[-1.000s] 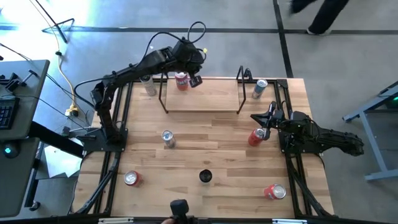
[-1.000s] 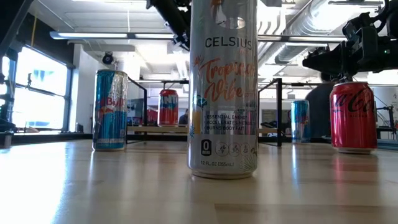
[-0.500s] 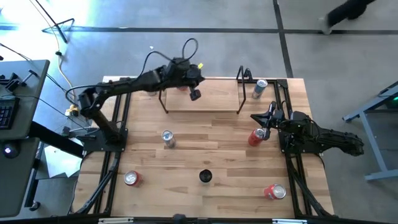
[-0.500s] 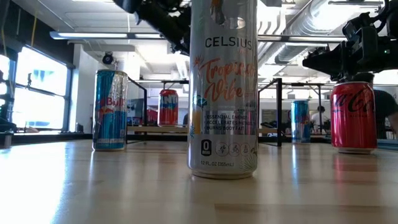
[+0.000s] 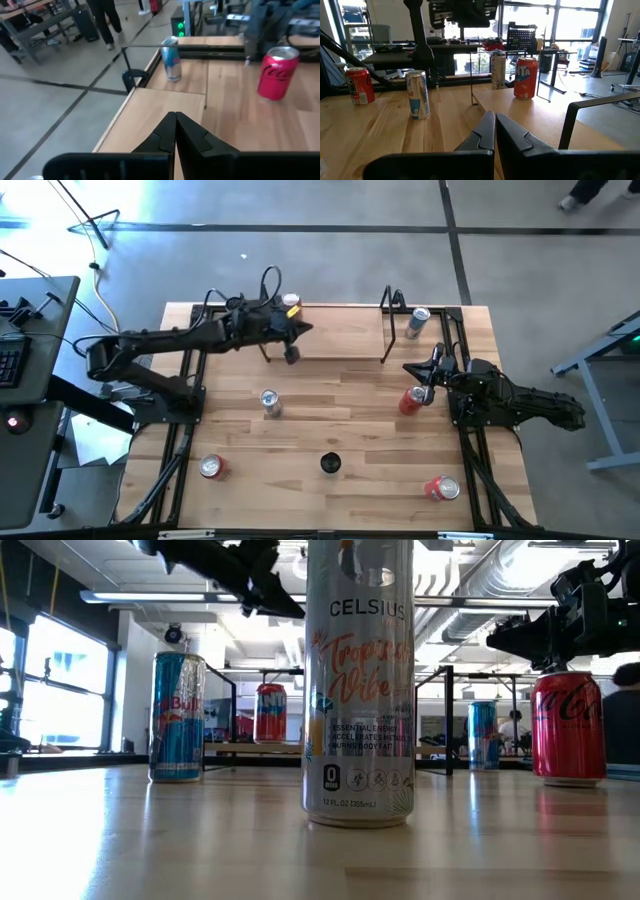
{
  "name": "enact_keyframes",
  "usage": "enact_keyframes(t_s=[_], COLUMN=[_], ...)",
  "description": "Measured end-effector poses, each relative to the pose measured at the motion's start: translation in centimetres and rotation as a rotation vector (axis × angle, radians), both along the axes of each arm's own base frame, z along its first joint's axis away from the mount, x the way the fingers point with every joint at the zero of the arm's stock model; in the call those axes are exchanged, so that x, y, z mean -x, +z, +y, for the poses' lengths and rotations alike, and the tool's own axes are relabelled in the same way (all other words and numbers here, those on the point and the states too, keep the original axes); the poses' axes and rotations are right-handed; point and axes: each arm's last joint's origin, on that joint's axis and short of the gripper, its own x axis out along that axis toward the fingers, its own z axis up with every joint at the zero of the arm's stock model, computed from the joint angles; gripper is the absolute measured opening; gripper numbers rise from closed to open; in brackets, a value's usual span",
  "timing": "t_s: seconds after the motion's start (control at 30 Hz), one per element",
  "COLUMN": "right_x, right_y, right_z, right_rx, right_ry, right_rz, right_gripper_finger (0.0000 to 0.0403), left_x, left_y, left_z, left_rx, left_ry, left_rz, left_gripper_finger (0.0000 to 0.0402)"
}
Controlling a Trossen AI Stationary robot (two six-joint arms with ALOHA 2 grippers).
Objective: Place canned beverage on shelf
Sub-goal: Put the top blue soda can on the shelf
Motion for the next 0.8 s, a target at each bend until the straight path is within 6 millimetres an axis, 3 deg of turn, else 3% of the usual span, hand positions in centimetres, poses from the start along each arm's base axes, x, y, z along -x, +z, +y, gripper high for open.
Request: enact_keyframes(t_s=[0.3,0.8], right_x=[0.0,0.0], right_y=[0.0,0.0], right_z=[0.0,0.0], right_rx=[0.0,0.0], right_ry=[0.0,0.0], right_rz=[0.0,0.0], right_gripper_finger=[0.0,0.0], left_x=[0.7,0.1], left_y=[-2.3,-2.2], left_z=[-1.7,-4.1], left_rx=[0.01,0.021], left_ry=[-0.044,-0.123], left_rz=[-0.018,-0.045], left_gripper_finger=[0.0,0.0])
